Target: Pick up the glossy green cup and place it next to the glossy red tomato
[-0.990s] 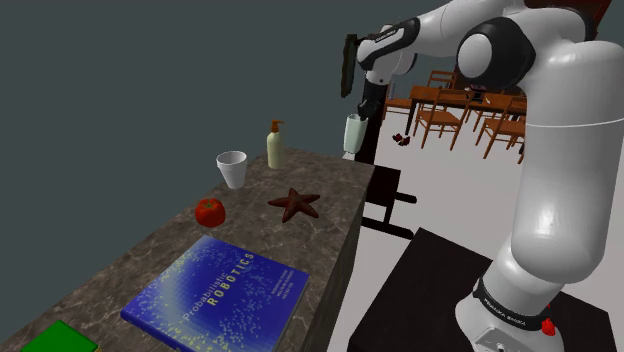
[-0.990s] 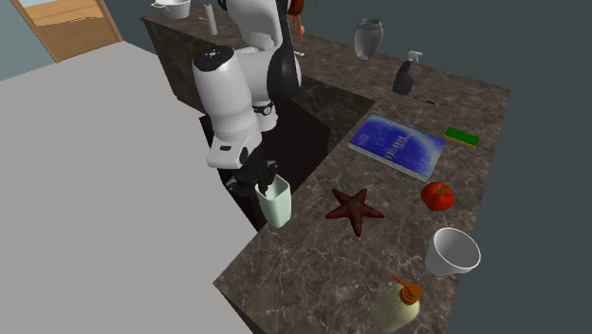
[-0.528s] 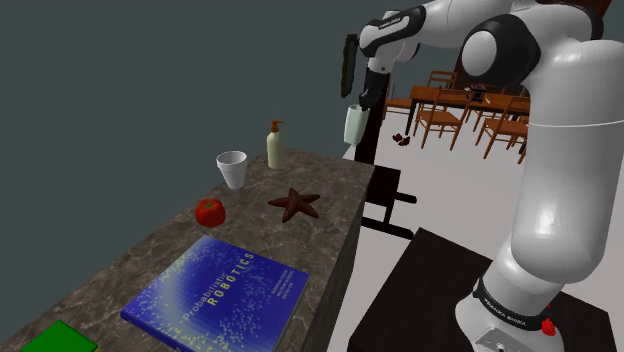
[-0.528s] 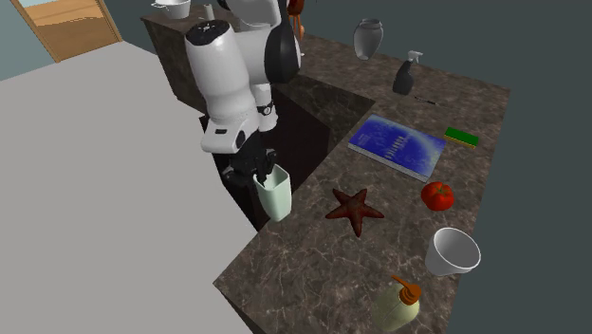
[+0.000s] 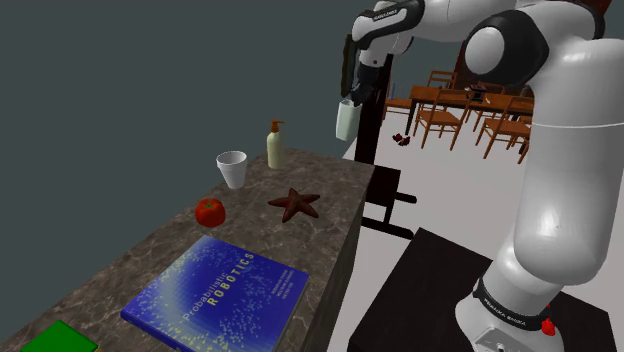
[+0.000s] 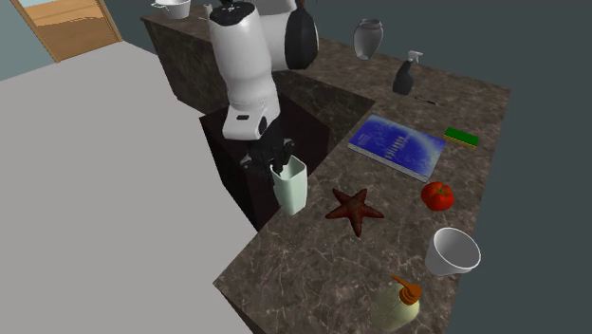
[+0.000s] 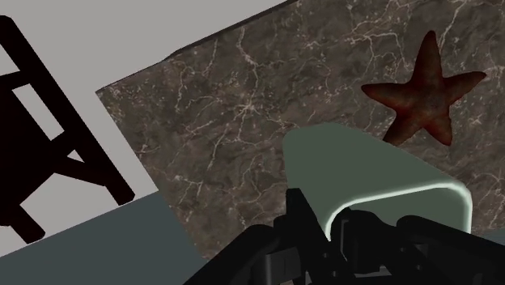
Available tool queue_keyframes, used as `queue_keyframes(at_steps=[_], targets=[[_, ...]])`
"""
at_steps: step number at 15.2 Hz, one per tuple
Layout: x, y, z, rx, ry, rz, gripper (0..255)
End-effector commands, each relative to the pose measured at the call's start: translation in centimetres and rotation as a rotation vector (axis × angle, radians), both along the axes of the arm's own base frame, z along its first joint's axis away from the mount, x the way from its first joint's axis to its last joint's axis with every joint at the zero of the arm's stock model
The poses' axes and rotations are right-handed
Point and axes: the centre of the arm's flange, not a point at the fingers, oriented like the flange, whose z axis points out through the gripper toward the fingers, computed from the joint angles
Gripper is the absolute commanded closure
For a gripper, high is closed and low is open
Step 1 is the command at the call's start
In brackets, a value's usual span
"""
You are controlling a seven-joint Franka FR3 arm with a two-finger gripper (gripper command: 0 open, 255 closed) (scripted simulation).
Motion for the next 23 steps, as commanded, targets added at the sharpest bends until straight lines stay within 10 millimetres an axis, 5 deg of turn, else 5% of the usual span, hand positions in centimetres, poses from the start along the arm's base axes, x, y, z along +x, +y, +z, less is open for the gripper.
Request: queue_keyframes(at_steps=[1,23], targets=[[0.7,2.4,0.2,0.0,0.0,-0.001,255],[11.1,29.5,0.3,0.0,0.0,-0.001,255]])
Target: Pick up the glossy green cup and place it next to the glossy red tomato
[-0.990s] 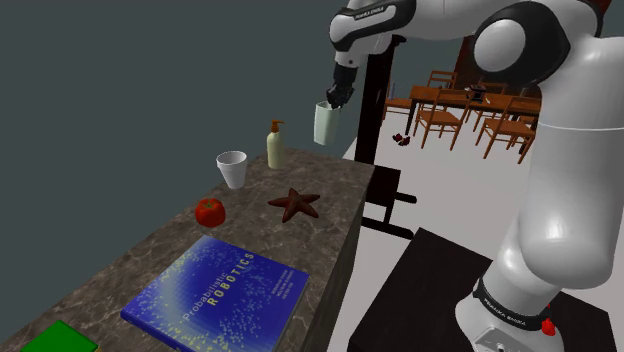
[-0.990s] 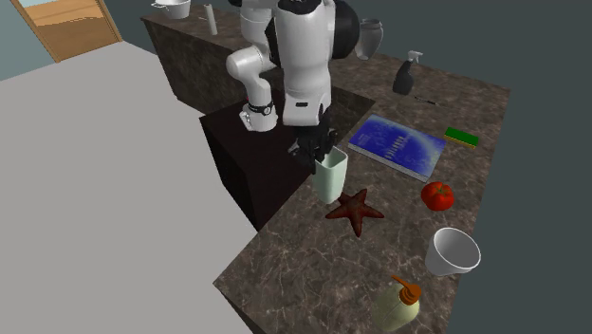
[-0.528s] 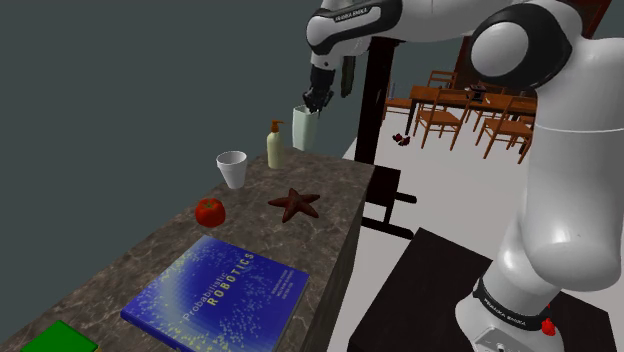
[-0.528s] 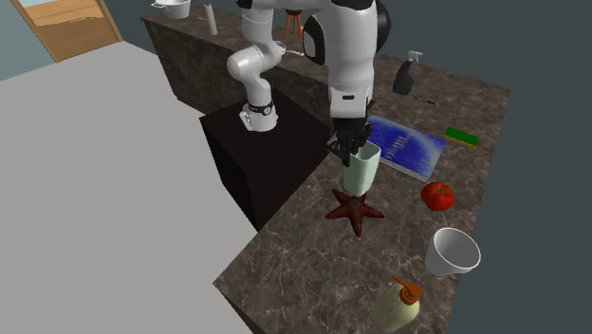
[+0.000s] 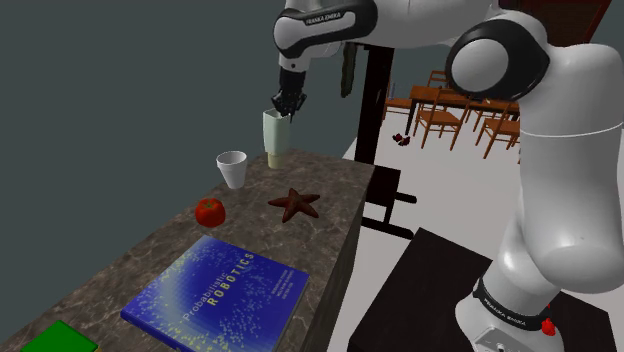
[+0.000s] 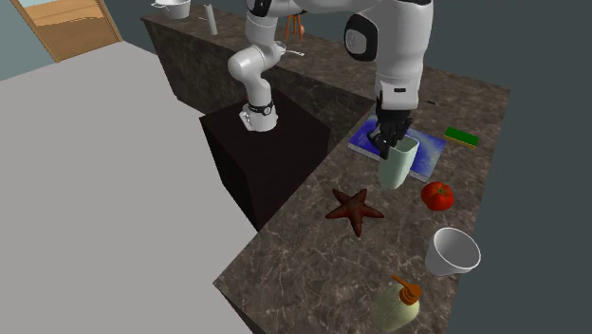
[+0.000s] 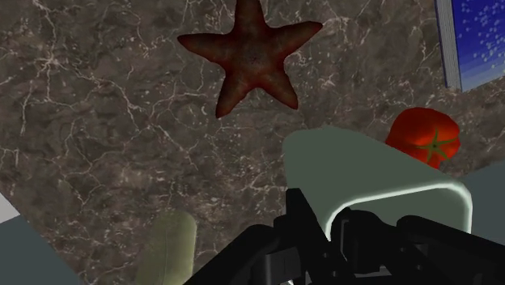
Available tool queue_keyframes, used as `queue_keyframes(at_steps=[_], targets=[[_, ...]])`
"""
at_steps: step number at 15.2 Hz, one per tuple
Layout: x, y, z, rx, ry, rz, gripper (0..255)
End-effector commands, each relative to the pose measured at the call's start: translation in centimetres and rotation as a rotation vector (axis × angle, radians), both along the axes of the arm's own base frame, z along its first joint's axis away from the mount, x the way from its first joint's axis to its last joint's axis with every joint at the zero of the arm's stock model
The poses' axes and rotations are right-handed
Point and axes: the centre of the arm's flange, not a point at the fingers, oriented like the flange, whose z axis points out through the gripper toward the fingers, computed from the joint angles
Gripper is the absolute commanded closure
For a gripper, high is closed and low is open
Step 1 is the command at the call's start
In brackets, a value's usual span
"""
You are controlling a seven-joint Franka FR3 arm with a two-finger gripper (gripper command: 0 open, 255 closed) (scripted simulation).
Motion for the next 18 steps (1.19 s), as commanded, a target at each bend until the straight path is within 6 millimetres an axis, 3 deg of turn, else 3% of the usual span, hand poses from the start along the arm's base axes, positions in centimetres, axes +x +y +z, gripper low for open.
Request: queue_keyframes(at_steps=[1,12,18], targets=[[0.7,2.7,0.3,0.0,-0.001,-0.001,255],[5.9,16.3,0.4,0.0,-0.001,-0.001,255],[6.2,16.9,-2.3,0.0,-0.001,-0.001,255]])
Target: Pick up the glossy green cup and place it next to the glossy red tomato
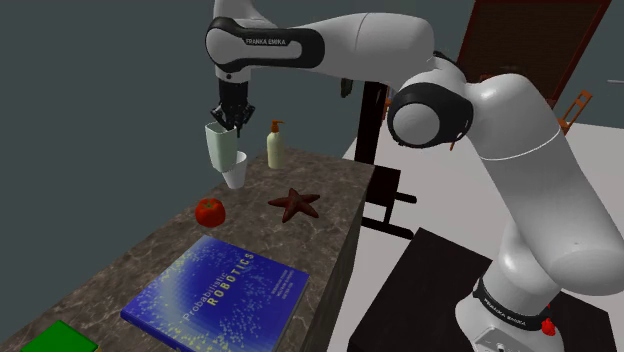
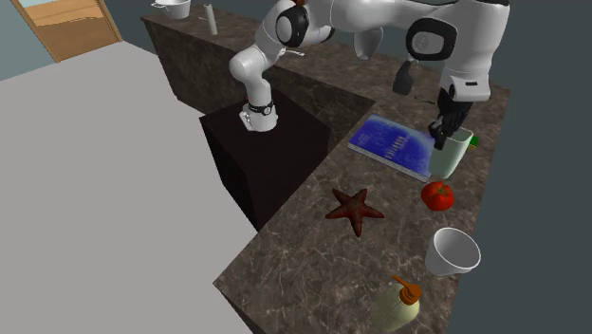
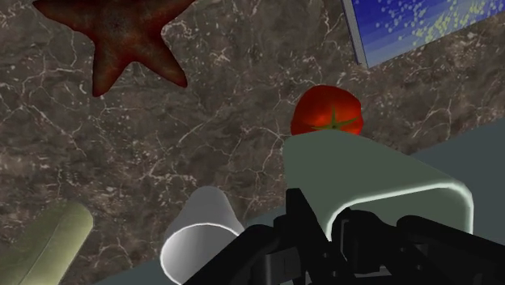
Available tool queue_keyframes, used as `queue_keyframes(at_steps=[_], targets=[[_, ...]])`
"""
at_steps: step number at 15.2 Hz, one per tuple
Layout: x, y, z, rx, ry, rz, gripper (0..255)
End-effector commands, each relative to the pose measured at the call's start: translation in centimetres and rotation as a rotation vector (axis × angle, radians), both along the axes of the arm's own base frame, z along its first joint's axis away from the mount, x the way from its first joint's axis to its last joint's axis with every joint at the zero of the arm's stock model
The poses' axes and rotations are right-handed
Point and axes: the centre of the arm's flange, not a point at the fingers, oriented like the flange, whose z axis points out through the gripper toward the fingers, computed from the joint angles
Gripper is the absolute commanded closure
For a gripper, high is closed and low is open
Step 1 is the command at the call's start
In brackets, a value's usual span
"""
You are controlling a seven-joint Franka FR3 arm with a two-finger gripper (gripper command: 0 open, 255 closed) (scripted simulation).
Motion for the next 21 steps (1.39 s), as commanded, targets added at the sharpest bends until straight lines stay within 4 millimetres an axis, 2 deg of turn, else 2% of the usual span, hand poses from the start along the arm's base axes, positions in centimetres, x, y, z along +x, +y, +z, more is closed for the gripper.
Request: queue_keyframes(at_steps=[1,21], targets=[[-0.1,0.1,-1.1,0.0,-0.001,0.0,255],[-0.1,0.1,-11.7,0.0,-0.001,0.0,255]])
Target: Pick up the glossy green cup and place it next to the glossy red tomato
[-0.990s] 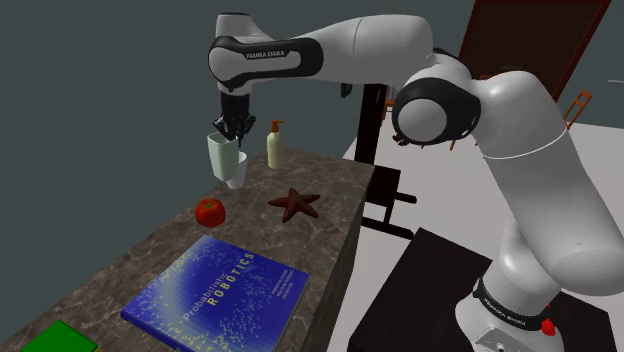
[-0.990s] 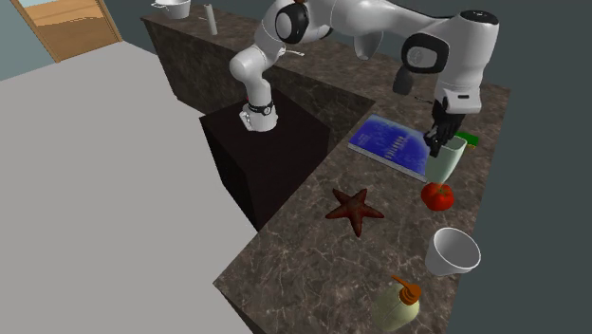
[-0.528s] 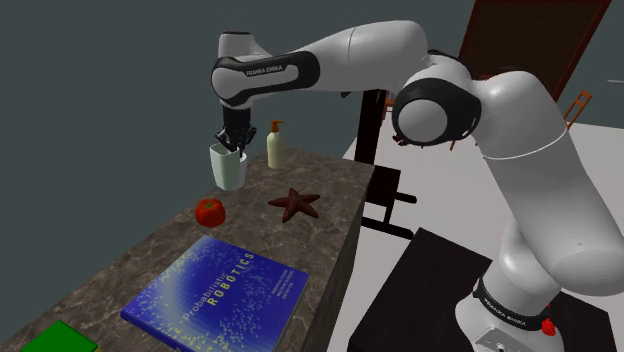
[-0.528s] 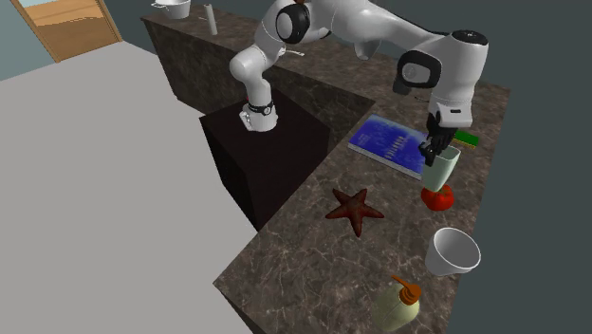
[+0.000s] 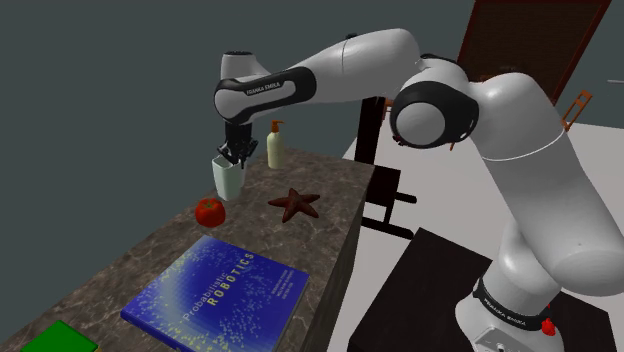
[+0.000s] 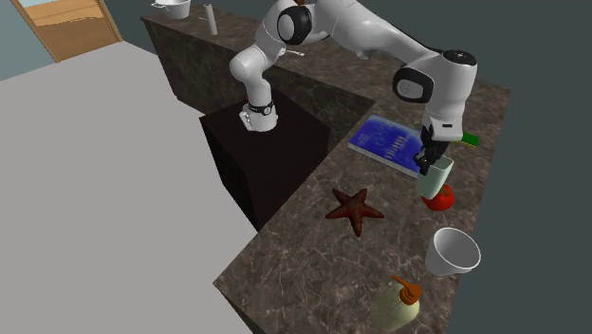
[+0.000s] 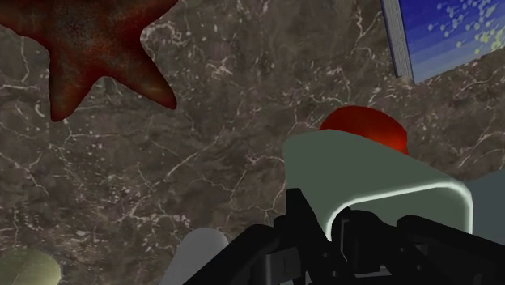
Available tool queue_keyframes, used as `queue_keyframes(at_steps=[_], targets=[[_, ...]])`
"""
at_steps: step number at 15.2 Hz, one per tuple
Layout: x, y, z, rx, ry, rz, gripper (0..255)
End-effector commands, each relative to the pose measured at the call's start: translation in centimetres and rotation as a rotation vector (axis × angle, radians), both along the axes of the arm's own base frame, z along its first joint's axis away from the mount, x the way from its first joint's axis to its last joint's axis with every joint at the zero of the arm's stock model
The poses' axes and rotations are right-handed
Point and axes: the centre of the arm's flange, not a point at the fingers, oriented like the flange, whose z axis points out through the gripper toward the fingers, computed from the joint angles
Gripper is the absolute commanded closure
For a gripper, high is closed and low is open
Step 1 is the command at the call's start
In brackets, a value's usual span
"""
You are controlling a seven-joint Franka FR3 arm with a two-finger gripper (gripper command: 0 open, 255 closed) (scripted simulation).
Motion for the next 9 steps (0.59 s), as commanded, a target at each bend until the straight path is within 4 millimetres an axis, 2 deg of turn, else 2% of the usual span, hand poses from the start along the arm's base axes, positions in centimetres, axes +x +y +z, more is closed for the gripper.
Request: queue_keyframes(at_steps=[1,9], targets=[[0.0,0.0,-1.0,0.0,-0.001,0.0,255],[0.0,0.0,-5.2,0.0,-0.001,0.0,255]])
